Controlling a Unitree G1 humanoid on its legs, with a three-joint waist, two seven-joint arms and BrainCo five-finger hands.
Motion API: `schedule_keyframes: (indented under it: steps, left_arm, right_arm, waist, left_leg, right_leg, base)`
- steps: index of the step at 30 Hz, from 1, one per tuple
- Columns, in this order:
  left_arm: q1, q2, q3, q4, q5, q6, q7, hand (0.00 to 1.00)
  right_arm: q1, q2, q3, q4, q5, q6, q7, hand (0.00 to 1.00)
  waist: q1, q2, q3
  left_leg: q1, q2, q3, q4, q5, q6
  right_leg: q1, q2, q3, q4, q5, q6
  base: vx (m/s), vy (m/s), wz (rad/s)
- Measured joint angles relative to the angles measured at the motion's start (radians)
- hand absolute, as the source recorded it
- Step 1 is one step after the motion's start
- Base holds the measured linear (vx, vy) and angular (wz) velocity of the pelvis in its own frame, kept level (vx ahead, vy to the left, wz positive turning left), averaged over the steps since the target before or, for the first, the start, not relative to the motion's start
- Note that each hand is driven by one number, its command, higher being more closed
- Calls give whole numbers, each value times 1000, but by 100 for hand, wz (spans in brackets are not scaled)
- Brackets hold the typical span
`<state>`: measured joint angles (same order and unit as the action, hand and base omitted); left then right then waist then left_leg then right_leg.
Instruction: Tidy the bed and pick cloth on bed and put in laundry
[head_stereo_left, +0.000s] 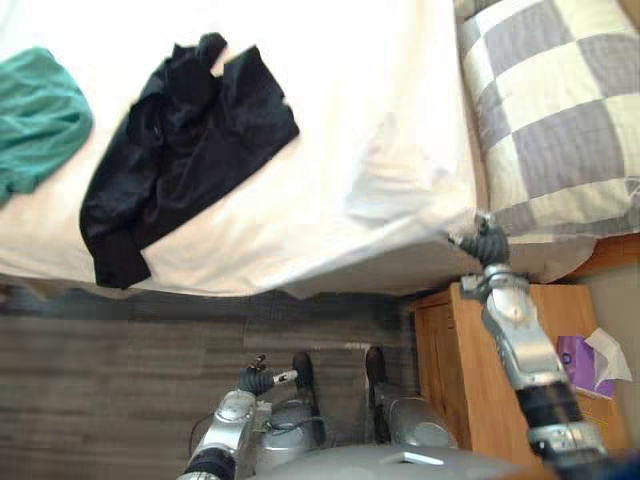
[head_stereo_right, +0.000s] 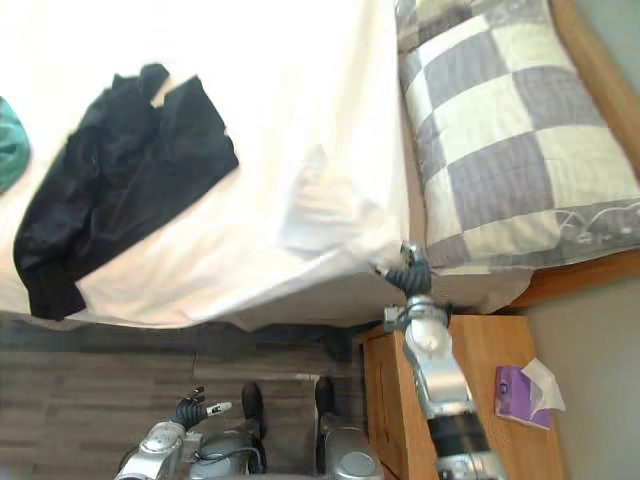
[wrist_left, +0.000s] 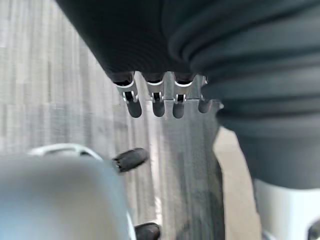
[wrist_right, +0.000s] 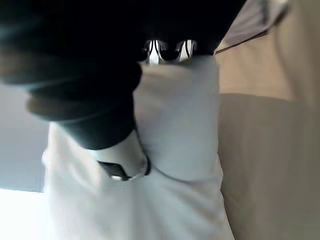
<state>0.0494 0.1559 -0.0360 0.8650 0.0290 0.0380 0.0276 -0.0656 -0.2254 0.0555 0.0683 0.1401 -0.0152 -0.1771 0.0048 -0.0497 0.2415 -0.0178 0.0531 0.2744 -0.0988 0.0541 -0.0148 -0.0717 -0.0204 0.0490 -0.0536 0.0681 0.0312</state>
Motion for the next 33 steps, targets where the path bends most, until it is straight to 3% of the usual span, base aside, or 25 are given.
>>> schedule_keyframes:
  steps: [8, 18, 20, 21, 27, 33]
  left_arm:
    - [56, -24, 1, 28, -10, -28, -30, 0]
    - [83, -24, 20, 31, -10, -45, -65, 0]
    - [90, -25, 22, 31, -11, -43, -66, 0]
    - [92, -25, 22, 31, -11, -43, -66, 0]
    - [101, -27, 21, 33, -38, -41, -65, 0]
    - [103, -24, 11, 43, -82, -20, -65, 0]
  right_arm:
    - [147, 66, 17, 118, 12, -85, 104, 0]
    - [237, 69, -6, 117, -3, -79, 138, 0]
    - [266, 69, -14, 66, 47, -68, 150, 0]
    - [269, 69, -14, 56, 55, -65, 153, 100]
    - [263, 69, -17, -95, 197, -31, 122, 100]
    - [189, 71, 14, -126, 494, -32, 129, 100]
  waist:
    - [-21, 46, -94]
    - [-44, 39, -119]
    - [-48, 46, -122]
    - [-48, 48, -124]
    - [-53, 53, -132]
    - [-52, 56, -144]
  left_leg:
    - [77, 4, 35, 0, -42, -14]
    - [127, 26, 49, 1, -58, -31]
    - [140, 32, 63, 1, -61, -35]
    - [143, 33, 66, 1, -62, -36]
    - [157, 38, 68, 1, -66, -43]
    - [139, 37, 41, 0, -64, -42]
  right_leg:
    - [70, 2, 23, -14, -22, 3]
    - [119, 23, 25, -21, -32, -6]
    - [124, 29, 37, -20, -32, -6]
    - [125, 30, 41, -20, -33, -6]
    - [131, 37, 43, -19, -43, -8]
    - [126, 33, 22, -26, -44, -7]
  base:
    - [86, -8, -12]
    - [61, -40, -5]
    - [4, -32, -17]
    - [-9, -30, -23]
    - [-39, -28, -1]
    - [-4, -16, 9]
